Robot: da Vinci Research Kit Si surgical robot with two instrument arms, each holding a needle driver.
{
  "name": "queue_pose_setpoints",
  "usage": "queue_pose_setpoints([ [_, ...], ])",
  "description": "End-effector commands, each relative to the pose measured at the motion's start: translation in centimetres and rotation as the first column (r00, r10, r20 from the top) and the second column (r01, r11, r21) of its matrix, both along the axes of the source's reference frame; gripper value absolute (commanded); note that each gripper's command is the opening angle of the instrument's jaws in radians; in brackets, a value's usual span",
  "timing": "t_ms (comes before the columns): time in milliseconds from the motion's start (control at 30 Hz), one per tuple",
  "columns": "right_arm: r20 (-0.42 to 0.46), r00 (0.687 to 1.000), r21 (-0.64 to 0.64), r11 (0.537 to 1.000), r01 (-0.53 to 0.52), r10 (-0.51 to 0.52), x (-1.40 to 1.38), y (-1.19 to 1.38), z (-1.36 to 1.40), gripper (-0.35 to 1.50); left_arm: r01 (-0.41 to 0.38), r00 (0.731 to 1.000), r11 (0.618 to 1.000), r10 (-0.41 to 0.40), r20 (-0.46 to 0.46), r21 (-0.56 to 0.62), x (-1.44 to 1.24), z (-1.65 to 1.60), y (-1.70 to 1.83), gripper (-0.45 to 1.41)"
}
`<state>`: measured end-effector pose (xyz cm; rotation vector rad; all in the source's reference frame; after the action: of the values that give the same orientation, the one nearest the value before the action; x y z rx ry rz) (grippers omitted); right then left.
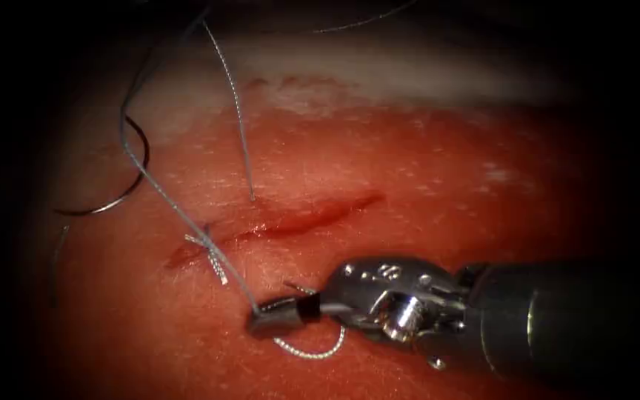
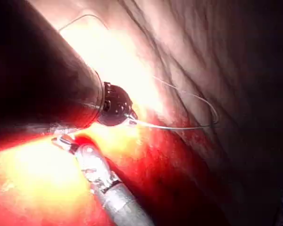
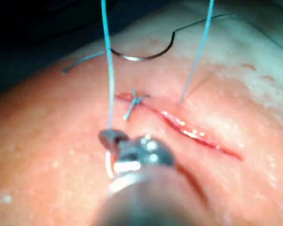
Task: Wound Closure
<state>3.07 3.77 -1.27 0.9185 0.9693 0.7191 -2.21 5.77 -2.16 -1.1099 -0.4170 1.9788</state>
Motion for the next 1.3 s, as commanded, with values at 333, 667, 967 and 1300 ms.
queue_pose_setpoints([
  [333,-0.164,0.985,-0.014,0.998,-0.054,0.051,-0.28,0.05,-0.12,1.23,0.147,0.970,0.988,-0.135,0.204,-0.047,0.33,-0.02,-0.19,-0.35],
  [667,-0.240,0.958,-0.155,0.968,-0.197,0.157,-0.27,0.44,-0.30,1.15,0.290,0.901,0.954,-0.244,0.359,-0.080,0.45,-0.01,-0.19,-0.35],
  [967,-0.172,0.947,-0.214,0.928,-0.304,0.271,0.36,0.58,0.02,-0.35,0.288,0.891,0.955,-0.241,0.384,-0.069,0.01,0.15,-0.32,-0.35],
  [1300,-0.151,0.928,-0.268,0.889,-0.371,0.341,1.30,0.57,0.18,-0.35,0.255,0.890,0.965,-0.211,0.404,-0.057,-0.44,0.36,-0.35,-0.35],
])
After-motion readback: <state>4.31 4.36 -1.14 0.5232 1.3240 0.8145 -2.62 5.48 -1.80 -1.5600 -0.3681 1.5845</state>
